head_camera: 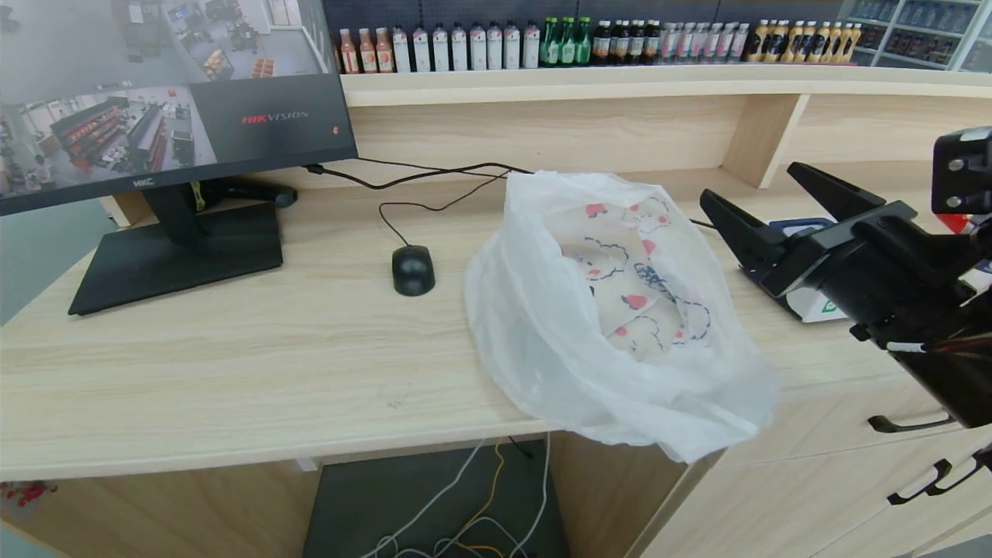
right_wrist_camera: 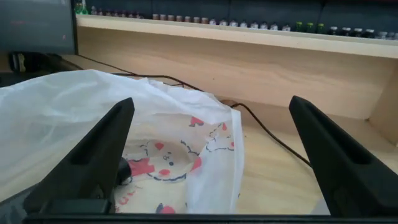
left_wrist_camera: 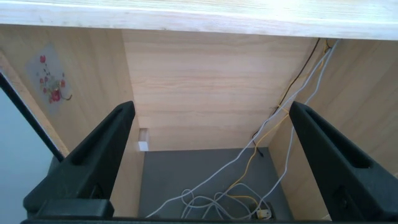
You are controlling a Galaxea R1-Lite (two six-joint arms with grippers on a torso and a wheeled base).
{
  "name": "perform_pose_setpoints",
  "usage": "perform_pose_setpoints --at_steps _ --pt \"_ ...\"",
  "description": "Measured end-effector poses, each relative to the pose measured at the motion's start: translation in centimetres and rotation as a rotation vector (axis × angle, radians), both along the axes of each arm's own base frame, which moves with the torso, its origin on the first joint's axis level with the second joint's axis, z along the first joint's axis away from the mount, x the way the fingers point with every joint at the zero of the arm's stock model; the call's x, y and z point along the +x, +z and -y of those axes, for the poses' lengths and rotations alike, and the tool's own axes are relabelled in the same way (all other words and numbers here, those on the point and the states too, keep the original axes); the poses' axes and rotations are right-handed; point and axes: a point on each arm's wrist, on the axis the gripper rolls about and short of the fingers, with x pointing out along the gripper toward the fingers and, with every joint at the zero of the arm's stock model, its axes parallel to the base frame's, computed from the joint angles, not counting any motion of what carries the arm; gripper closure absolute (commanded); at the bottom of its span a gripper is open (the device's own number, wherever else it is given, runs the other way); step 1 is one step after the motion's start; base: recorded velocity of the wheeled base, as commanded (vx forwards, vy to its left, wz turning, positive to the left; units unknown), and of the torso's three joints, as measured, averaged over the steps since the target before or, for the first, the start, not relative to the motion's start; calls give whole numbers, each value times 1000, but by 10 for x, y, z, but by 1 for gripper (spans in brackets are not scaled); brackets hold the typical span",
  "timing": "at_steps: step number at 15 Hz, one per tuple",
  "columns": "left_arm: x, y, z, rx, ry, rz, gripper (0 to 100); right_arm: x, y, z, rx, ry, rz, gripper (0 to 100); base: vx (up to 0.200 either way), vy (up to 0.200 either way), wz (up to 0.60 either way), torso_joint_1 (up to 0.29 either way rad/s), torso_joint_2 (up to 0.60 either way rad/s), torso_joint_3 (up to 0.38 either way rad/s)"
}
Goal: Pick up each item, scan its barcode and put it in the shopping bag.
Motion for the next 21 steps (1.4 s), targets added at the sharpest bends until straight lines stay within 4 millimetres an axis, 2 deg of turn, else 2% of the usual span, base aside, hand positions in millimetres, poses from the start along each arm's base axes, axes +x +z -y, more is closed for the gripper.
perform_pose_setpoints --at_steps 3,13,21 --pt "0 0 0 -1 0 0 0 -1 -2 0 15 8 -12 0 0 0 0 0 0 0" --pt "0 0 0 -1 0 -1 0 -18 -5 8 18 -1 -20 0 0 -200 0 8 2 4" --pt "0 0 0 -6 0 -2 0 -18 -5 11 20 -16 -17 0 0 -200 0 4 2 5"
